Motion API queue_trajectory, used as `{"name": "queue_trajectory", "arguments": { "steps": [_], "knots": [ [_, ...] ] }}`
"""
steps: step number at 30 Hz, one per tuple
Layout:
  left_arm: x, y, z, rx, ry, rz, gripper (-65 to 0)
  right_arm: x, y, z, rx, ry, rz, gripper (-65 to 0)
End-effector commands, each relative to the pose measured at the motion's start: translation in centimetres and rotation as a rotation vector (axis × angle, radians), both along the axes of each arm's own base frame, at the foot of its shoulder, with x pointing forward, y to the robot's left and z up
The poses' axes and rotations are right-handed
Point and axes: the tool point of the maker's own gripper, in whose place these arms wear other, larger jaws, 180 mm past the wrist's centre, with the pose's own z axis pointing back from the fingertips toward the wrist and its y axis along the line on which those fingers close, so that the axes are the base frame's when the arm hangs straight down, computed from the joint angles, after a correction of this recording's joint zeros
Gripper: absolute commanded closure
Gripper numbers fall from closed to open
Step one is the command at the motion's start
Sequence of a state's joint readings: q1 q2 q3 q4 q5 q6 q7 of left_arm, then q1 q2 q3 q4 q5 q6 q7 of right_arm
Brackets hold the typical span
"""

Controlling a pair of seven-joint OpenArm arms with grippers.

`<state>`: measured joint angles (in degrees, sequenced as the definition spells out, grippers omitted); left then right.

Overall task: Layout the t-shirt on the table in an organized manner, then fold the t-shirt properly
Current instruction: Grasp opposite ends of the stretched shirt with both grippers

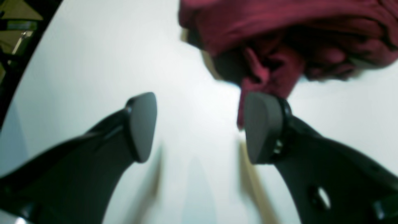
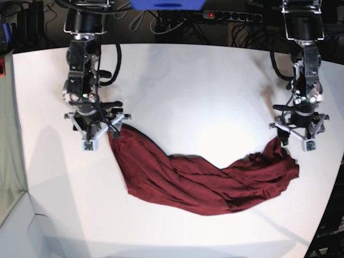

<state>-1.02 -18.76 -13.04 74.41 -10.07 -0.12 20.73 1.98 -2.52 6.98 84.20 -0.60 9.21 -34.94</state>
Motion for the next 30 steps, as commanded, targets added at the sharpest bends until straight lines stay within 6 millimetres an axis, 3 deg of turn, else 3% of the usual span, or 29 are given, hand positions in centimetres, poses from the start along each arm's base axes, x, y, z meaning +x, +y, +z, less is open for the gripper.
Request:
{"name": "queue_trajectory", "arguments": {
  "steps": [1, 7, 10, 12, 16, 20, 24, 30],
  "knots": [
    [1.3, 0.3, 2.7, 0.023, -0.079, -0.007, -42.7, 1.2, -0.1, 2.1, 0.0, -0.072, -0.001, -36.9],
    [2.0, -0.9, 6.5, 0.045, -0.179, -0.046, -42.7, 1.8, -0.1, 5.9, -0.015, -0.177, -0.001, -36.9],
    [1.9, 0.2, 7.1, 0.044, -0.195, -0.012, -42.7, 1.5, 0.3, 7.5, -0.02, -0.22, 0.01, -36.9],
    [2.3, 1.0, 6.9, 0.038, -0.19, 0.011, -42.7, 1.3, 1.8, 7.8, -0.017, -0.227, 0.053, -36.9],
    [2.3, 1.7, 5.6, 0.03, -0.157, 0.032, -42.7, 0.3, 5.6, 6.5, -0.005, -0.193, 0.16, -36.9],
    [2.3, 1.8, 5.4, 0.03, -0.152, 0.033, -42.7, -0.1, 7.6, 4.1, 0.003, -0.128, 0.217, -37.0],
    [2.3, 1.8, 5.6, 0.034, -0.155, 0.031, -42.7, 0.2, 7.6, 2.4, -0.01, -0.084, 0.233, -37.0],
    [2.2, 1.9, 5.3, 0.032, -0.147, 0.034, -42.7, 1.6, 7.3, 1.9, -0.032, -0.069, 0.246, -36.8]
  ]
}}
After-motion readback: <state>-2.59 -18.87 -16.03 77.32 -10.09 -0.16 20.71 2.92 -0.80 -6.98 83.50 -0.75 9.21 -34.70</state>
